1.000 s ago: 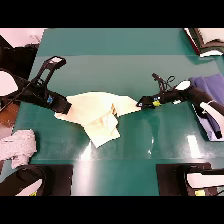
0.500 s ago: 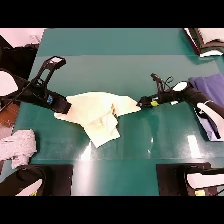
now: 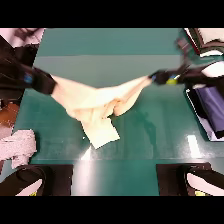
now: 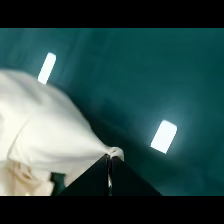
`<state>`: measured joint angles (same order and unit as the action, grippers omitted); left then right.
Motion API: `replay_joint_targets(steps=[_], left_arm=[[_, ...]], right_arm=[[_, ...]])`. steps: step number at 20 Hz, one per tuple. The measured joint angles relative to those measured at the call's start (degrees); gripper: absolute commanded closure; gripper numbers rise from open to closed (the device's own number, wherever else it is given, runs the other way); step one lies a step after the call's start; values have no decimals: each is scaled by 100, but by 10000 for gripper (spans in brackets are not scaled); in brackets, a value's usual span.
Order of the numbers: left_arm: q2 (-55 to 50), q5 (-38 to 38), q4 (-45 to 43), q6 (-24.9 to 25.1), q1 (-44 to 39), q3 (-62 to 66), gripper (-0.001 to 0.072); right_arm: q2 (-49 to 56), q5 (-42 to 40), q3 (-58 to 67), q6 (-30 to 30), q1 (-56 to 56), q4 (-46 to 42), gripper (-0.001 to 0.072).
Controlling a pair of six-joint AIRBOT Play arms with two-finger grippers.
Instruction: Fold the shirts.
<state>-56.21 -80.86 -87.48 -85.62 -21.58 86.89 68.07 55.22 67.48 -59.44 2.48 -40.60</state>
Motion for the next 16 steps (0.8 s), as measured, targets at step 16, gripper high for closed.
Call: replay_joint_targets(steps=[16], left_arm=[[256,-179,1257,20,0,3724,683]], right_arm=[[-2024,914,4614,-702,-2872,52,694]])
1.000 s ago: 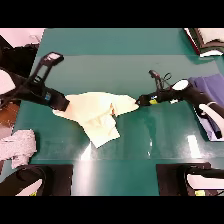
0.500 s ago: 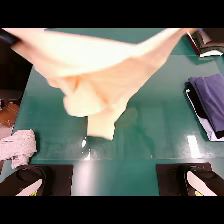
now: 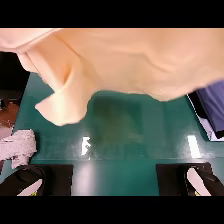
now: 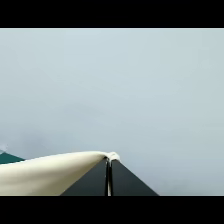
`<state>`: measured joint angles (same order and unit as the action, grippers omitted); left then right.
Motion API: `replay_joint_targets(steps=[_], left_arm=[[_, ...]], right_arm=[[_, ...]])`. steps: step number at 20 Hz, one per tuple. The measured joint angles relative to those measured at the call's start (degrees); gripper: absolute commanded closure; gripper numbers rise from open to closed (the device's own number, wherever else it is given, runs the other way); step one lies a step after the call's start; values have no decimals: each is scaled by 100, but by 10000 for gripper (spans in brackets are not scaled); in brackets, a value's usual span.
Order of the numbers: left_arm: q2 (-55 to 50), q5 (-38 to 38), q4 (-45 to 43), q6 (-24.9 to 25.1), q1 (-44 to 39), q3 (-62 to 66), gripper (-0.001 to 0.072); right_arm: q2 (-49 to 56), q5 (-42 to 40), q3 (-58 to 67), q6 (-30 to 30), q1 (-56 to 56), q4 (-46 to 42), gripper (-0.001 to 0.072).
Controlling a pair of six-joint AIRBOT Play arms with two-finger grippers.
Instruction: Fold the shirts.
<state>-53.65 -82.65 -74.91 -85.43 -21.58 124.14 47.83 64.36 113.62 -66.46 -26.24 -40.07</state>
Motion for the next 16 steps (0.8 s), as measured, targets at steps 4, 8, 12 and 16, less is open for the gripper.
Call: replay_joint_targets(steps=[4,8,12,16], left_arm=[[-11,-363,109,24,-2,-977,682],[-286,-411,87,264,0,-2588,682],[-1005,334,-68,553,0,-3805,682],[-1982,1528,-308,691,0,-4214,674]], right_arm=[[557,459,299,-387,-37,-9,694],[1421,662,-310,-647,1080,-459,694],[2527,365,-802,-973,2092,-1521,692],[3615,-258,-953,-1303,2507,-2026,623]])
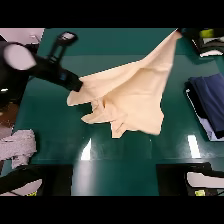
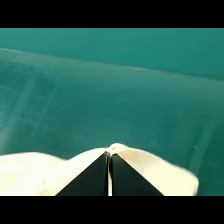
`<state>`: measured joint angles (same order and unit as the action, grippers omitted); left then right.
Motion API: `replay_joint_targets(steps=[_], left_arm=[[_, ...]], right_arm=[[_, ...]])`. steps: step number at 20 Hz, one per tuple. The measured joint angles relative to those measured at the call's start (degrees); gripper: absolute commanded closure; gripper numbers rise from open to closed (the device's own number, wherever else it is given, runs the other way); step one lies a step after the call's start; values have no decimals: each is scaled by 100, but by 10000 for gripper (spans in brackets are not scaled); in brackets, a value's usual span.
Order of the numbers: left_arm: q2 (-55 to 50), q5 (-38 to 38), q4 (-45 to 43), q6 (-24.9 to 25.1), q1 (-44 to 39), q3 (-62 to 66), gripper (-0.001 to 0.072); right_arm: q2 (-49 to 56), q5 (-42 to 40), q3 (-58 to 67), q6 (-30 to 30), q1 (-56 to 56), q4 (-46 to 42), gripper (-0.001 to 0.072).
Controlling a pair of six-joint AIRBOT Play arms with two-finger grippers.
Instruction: Fold the shirts.
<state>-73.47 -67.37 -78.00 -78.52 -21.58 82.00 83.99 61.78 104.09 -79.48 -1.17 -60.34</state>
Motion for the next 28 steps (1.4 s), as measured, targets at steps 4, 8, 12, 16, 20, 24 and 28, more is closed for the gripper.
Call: replay_joint_targets(steps=[4,8,12,16,20,24,28], left_arm=[[-538,890,-190,-33,96,-85,240],[-695,476,-151,-247,713,68,239],[-734,-461,601,-188,1390,-210,239],[-634,-787,1366,122,1648,-1241,239],[-538,-393,2076,481,1718,-2417,239],[-520,76,2671,789,1729,-3056,239],[-636,262,3005,901,1738,-3346,239]], right_arm=[[619,-374,-42,-168,-17,-7,211],[702,-37,-50,-138,-402,457,306],[520,1220,-249,197,-691,737,307],[-42,1790,-1261,435,-763,850,307],[-780,1827,-2507,577,-787,938,307],[-1484,1729,-3438,627,-787,968,307],[-2083,1480,-4061,640,-787,975,307]])
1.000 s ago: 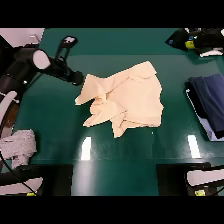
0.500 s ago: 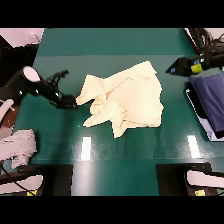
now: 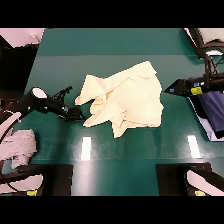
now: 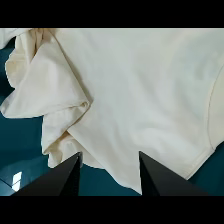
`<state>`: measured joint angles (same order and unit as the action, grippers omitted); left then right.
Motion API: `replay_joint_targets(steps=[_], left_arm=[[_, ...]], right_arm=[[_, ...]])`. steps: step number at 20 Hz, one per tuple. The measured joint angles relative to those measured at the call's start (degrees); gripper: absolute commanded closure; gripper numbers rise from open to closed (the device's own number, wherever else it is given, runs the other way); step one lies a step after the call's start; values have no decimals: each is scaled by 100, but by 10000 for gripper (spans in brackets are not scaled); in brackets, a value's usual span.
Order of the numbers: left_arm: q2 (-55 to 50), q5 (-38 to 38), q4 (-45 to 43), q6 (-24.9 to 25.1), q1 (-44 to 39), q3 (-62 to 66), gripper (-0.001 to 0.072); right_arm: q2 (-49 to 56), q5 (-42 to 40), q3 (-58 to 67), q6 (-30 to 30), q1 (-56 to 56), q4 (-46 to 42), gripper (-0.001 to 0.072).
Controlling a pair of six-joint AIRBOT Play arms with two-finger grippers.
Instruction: Fold the shirts.
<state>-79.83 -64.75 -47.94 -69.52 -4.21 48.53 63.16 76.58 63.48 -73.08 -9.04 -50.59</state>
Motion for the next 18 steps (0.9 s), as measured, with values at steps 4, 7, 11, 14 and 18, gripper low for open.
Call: replay_joint_targets(steps=[4,7,11,14,18], left_arm=[[-181,-31,306,63,-66,-74,240],[-240,-39,389,138,-278,-98,389],[-284,-149,232,197,-415,-127,682],[-271,-389,260,214,-442,-68,683],[7,-577,232,214,-452,304,683]], right_arm=[[-385,-140,-286,9,0,2,307],[-533,-170,-356,11,0,0,307],[-599,-109,-387,11,-11,-11,307],[-623,-50,-442,-131,-11,-122,306],[-745,-103,-1091,-479,-26,-448,297]])
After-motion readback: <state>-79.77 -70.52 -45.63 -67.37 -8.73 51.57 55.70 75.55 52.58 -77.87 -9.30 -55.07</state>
